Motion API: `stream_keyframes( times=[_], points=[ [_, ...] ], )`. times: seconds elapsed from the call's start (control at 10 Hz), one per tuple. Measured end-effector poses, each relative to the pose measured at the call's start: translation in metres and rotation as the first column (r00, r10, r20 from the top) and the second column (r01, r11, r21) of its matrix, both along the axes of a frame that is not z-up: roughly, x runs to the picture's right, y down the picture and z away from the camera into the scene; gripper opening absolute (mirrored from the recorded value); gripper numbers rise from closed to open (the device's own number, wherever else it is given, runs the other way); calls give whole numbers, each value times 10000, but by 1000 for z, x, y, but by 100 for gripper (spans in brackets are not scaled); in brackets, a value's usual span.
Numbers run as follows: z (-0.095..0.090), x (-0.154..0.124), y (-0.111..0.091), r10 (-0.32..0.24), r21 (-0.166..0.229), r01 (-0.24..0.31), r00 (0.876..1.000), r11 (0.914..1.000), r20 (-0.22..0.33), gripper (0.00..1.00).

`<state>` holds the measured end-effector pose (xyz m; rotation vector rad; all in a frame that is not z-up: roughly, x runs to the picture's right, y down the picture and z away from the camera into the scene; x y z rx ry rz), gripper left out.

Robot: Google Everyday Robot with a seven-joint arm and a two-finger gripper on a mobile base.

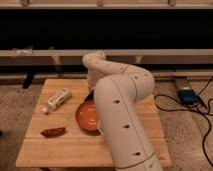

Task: Place the eraser in the ceramic cup

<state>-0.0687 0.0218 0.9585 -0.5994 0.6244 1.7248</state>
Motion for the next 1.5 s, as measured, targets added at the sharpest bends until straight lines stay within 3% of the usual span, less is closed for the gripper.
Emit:
stream_keyframes(
  times=[0.2,0.5,0.8,1.0,1.3,1.5],
  points=[
    [-4,2,-6,-80,280,75,9998,9996,158,0],
    [-25,7,-36,9,1250,-64,9991,9921,435,0],
    [-67,15,-77,164,2394,-312,9978,9704,635,0],
    [-100,25,-89,58,2872,-297,9965,9574,836,0],
    [-152,54,-73,-546,3295,64,9890,9441,1373,0],
    [-197,73,-47,-1124,3482,360,9729,9367,2020,0]
  ],
)
